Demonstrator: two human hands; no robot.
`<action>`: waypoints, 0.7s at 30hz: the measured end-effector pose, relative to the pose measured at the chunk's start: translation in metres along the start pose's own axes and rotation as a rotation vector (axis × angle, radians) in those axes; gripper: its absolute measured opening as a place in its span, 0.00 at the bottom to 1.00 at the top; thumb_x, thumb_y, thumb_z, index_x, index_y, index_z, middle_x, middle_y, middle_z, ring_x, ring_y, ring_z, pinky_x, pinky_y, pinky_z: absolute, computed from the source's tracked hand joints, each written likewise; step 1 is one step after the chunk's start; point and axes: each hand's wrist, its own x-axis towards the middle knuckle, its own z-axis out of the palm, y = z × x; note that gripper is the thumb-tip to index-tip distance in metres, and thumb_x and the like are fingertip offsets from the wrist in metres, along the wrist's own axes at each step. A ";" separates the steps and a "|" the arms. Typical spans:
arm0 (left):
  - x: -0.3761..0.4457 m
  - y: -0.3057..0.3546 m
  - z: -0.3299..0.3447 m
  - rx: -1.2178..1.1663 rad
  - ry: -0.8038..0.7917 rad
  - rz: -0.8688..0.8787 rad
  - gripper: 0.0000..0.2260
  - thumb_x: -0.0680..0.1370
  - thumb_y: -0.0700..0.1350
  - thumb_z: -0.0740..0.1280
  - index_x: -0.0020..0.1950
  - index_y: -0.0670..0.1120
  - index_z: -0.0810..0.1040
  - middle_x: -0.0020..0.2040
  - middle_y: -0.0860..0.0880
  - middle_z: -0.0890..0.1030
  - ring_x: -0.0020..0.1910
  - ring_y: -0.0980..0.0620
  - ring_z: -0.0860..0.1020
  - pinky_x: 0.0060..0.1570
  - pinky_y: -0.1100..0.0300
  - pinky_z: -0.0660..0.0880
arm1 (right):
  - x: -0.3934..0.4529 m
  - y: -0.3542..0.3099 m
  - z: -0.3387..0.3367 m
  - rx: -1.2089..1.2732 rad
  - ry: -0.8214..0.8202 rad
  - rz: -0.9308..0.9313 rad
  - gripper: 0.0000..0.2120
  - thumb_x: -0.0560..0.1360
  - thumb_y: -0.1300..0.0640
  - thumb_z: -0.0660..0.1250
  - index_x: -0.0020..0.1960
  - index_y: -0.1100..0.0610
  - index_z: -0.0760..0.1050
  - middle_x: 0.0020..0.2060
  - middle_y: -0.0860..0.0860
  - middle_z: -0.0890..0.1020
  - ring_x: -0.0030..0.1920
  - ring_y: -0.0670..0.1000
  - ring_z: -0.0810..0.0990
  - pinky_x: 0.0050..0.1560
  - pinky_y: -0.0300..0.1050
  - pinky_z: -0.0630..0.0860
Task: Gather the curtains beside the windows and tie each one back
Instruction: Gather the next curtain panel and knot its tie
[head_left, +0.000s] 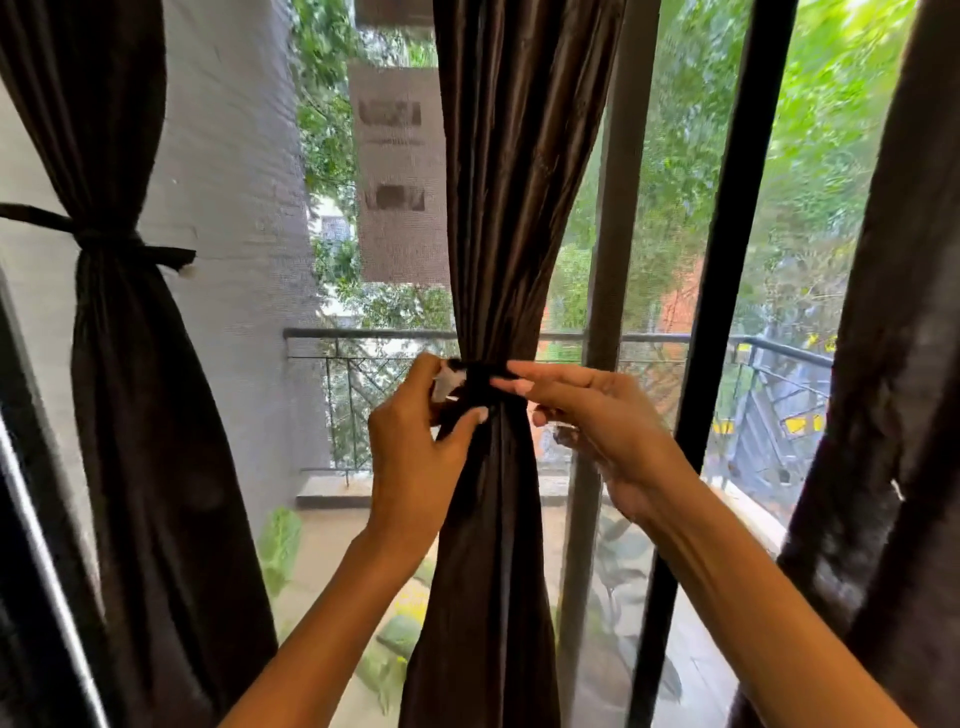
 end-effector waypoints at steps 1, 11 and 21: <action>-0.001 0.004 -0.002 -0.022 -0.017 0.007 0.12 0.71 0.40 0.74 0.46 0.49 0.72 0.38 0.58 0.78 0.40 0.63 0.78 0.38 0.69 0.76 | -0.001 0.002 0.000 0.003 0.003 -0.009 0.08 0.74 0.61 0.69 0.51 0.54 0.83 0.43 0.45 0.86 0.32 0.41 0.72 0.40 0.37 0.66; 0.022 0.007 -0.016 -0.404 -0.124 -0.546 0.08 0.74 0.41 0.71 0.52 0.42 0.82 0.45 0.48 0.85 0.45 0.52 0.83 0.40 0.64 0.80 | 0.005 0.034 0.003 -0.443 -0.005 -0.530 0.30 0.66 0.65 0.72 0.65 0.46 0.74 0.54 0.40 0.82 0.50 0.46 0.79 0.40 0.33 0.73; 0.027 0.012 -0.011 -0.620 -0.139 -0.670 0.07 0.75 0.37 0.69 0.52 0.37 0.82 0.45 0.43 0.85 0.43 0.49 0.84 0.37 0.65 0.79 | 0.007 0.050 0.014 -0.651 0.244 -0.699 0.20 0.69 0.58 0.70 0.61 0.48 0.78 0.41 0.51 0.75 0.39 0.45 0.74 0.38 0.39 0.73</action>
